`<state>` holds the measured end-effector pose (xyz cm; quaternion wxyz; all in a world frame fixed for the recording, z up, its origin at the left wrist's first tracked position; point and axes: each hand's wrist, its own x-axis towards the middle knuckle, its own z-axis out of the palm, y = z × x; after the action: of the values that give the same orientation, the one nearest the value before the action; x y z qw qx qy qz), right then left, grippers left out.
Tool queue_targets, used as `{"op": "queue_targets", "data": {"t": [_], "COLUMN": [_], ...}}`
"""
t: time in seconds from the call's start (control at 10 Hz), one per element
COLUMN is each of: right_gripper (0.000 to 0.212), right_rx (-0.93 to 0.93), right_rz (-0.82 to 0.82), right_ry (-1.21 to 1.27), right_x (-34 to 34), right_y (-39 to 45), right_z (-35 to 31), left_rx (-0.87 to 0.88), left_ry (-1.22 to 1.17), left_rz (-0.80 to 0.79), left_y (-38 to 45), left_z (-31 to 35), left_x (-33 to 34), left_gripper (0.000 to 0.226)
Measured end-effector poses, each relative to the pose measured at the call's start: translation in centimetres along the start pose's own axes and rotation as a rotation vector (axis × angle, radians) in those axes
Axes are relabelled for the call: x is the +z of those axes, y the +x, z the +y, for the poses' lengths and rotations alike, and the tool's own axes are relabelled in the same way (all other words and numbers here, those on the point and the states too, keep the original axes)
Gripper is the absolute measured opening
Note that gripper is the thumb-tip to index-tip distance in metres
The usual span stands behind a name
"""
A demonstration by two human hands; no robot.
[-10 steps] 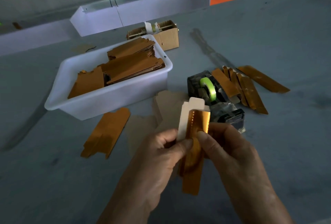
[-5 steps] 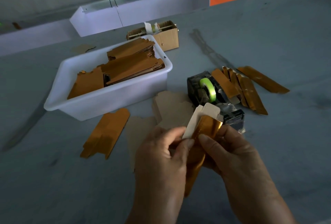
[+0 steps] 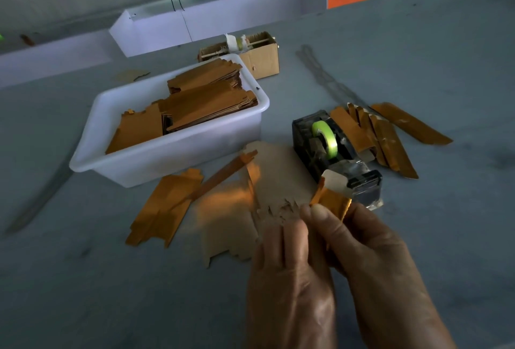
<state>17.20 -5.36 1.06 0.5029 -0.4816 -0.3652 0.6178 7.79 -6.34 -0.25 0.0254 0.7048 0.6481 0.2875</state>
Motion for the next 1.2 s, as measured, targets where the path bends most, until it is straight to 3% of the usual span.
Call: {"op": "queue_targets", "data": {"t": [0.2, 0.3, 0.4, 0.5, 0.6, 0.7, 0.8, 0.9, 1.0, 1.2], "right_gripper": [0.022, 0.027, 0.030, 0.025, 0.032, 0.036, 0.013, 0.010, 0.012, 0.009], "right_rx": [-0.017, -0.059, -0.047, 0.079, 0.110, -0.269, -0.487, -0.258, -0.107, -0.103], "right_rz": [0.033, 0.023, 0.041, -0.023, -0.023, 0.201, 0.422, 0.312, 0.170, 0.127], "right_ry": [0.001, 0.027, -0.002, 0.057, 0.001, -0.460, -0.692, -0.627, -0.579, -0.540], "right_x": [0.0, 0.3, 0.0, -0.4, -0.5, -1.3, -3.2, -4.7, -4.9, -5.4], "right_y": [0.5, 0.3, 0.2, 0.3, 0.1, 0.1, 1.7, 4.3, 5.7, 6.6], "right_z": [0.4, 0.3, 0.1, -0.4, -1.1, -2.1, -3.6, -4.1, -3.9, -3.8], "left_rx": [-0.295, -0.621, -0.621, -0.591, -0.584, -0.637, -0.651, -0.629, -0.665, -0.753], "left_ry": [-0.459, -0.859, -1.010, -1.099, -1.098, -1.118, -1.124, -1.078, -1.151, -1.366], "left_rz": [-0.037, -0.336, -0.454, -0.506, -0.491, -0.401, -0.329, -0.292, -0.286, -0.213], "left_y": [-0.5, 0.5, 1.2, 1.4, 1.6, 2.1, 2.7, 3.5, 4.3, 5.0], "left_z": [-0.6, -1.6, -2.0, -1.8, -1.3, -1.1, -0.6, -0.2, 0.4, 0.9], "left_x": [-2.2, -3.5, -4.3, -4.6, -4.3, -4.2, -4.1, -2.9, -2.3, -1.4], "left_gripper": [0.022, 0.006, 0.007, 0.011, 0.022, 0.034, 0.008, 0.022, 0.021, 0.005]}}
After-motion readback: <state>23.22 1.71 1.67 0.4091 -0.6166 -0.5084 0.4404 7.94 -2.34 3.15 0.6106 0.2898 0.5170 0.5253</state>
